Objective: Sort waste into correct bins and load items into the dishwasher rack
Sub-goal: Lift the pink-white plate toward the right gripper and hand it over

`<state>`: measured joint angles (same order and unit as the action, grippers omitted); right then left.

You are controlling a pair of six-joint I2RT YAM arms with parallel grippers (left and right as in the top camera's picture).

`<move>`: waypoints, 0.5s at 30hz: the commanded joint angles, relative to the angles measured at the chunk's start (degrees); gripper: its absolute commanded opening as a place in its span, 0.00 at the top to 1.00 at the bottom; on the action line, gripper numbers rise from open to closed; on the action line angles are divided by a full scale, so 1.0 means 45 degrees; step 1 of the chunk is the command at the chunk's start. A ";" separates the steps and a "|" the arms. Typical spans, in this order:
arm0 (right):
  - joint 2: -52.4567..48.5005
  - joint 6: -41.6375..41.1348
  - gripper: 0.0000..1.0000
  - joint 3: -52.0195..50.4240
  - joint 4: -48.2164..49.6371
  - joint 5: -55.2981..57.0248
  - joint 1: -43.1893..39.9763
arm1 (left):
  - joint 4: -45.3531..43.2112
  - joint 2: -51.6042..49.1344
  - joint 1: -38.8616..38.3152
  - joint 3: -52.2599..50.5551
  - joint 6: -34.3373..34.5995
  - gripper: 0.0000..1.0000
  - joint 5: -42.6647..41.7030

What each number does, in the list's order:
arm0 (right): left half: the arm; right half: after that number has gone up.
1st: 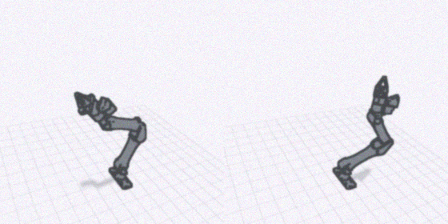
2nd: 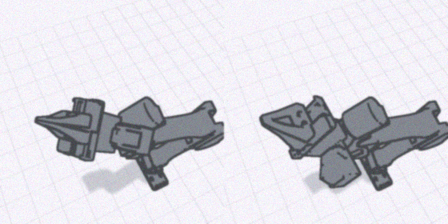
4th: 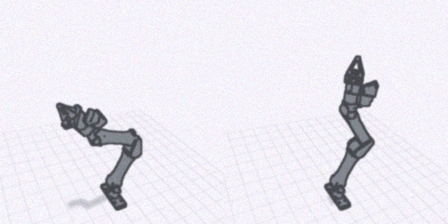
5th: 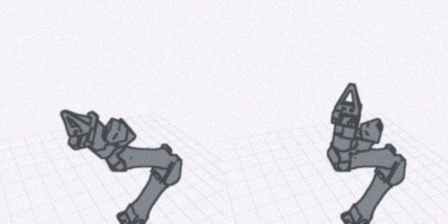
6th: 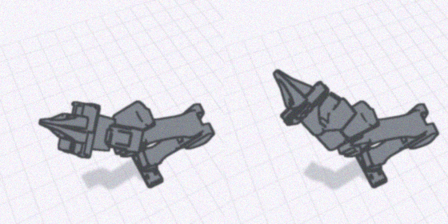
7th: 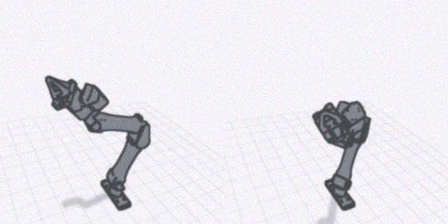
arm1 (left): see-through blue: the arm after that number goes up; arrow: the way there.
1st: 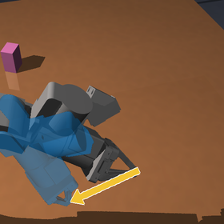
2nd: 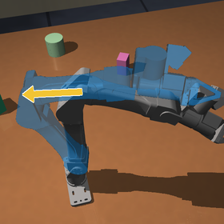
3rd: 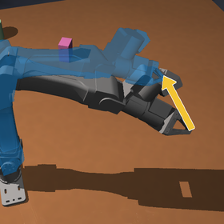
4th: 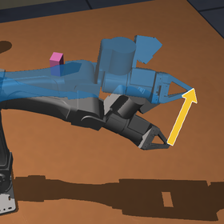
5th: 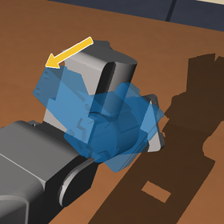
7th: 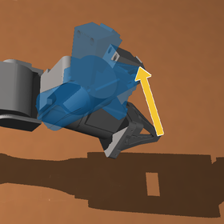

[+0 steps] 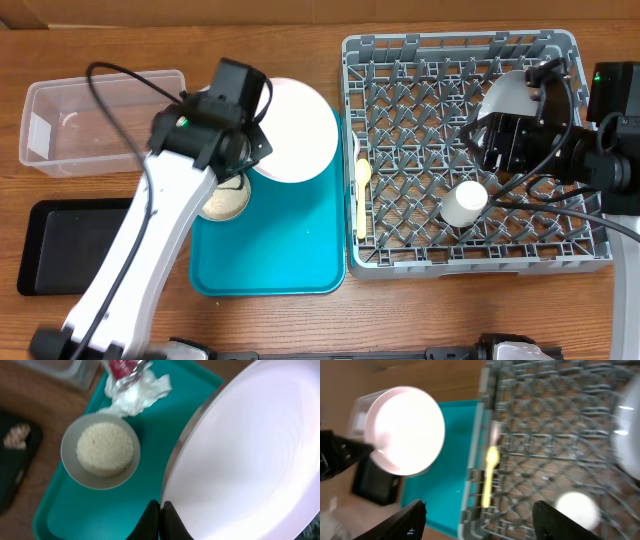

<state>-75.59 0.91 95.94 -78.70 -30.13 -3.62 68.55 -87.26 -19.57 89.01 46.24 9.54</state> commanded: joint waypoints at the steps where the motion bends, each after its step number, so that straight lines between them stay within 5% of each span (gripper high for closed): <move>1: -0.0068 0.1190 0.28 0.0170 0.0121 -0.2288 0.0277 | -0.0495 0.1715 -0.0155 0.0010 -0.3988 0.96 0.0083; 7: -0.0345 0.2968 0.29 0.0170 0.0204 -0.3755 0.1666 | -0.1637 0.3240 -0.0160 0.0010 -0.6426 0.96 -0.2210; 15: -0.1020 0.1729 0.37 0.0170 0.1729 -0.2069 0.3313 | -0.1603 0.3599 -0.0160 0.0010 -0.7495 0.96 -0.3847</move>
<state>-78.94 11.35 95.94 -72.51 -43.35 10.72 61.14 -71.37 -19.90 88.95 17.30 -3.40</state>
